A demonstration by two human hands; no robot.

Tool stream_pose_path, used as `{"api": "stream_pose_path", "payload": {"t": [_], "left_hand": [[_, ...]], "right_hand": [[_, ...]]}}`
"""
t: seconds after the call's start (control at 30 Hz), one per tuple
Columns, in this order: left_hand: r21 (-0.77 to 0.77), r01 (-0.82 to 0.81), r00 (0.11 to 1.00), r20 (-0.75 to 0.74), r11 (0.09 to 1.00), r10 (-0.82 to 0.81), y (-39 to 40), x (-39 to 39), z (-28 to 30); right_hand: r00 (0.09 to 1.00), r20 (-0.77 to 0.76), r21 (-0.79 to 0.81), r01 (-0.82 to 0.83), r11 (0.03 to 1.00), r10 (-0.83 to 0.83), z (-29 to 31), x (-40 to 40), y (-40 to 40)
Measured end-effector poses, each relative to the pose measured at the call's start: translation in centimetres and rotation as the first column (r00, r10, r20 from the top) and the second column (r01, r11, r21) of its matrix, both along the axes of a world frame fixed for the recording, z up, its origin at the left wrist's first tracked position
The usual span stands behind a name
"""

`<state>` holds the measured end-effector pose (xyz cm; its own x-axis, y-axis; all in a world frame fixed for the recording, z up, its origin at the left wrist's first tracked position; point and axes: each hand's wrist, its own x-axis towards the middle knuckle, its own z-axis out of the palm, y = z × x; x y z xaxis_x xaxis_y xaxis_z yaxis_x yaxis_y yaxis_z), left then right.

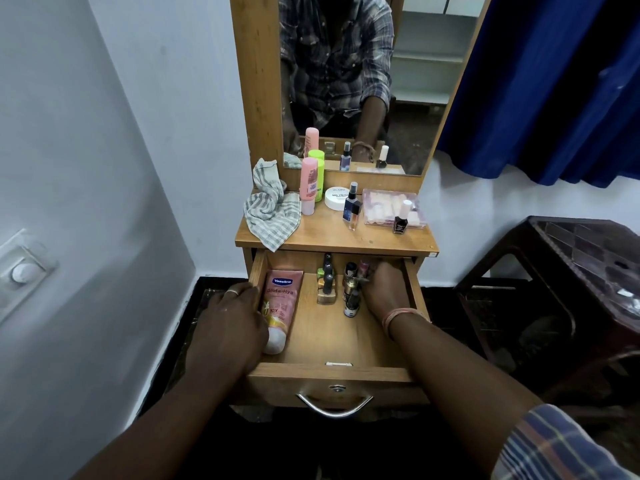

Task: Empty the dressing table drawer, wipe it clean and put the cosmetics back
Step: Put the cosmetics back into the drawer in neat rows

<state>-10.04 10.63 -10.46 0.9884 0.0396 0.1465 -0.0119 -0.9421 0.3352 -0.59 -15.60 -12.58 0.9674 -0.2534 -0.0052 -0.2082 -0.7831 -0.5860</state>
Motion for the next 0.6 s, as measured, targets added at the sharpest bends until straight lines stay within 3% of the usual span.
{"api": "stream_pose_path", "payload": {"t": [0.13,0.23,0.4,0.6], "left_hand": [[-0.005,0.009,1.0,-0.002,1.0,-0.009,0.1,0.1,0.1],[0.01,0.018,1.0,0.009,1.0,-0.018,0.1,0.1,0.1],[0.023,0.029,1.0,0.012,0.999,-0.029,0.2,0.2,0.0],[0.035,0.023,1.0,0.006,0.999,-0.023,0.4,0.4,-0.2]], "right_hand": [[0.999,0.043,0.025,0.007,1.0,-0.008,0.7,-0.8,-0.5],[0.967,0.256,0.068,-0.02,0.997,0.002,2.7,-2.4,-0.8],[0.809,0.582,0.066,0.053,0.996,-0.081,6.3,-1.2,-1.4],[0.875,0.48,-0.023,0.074,0.997,-0.054,8.9,3.1,-2.9]]}}
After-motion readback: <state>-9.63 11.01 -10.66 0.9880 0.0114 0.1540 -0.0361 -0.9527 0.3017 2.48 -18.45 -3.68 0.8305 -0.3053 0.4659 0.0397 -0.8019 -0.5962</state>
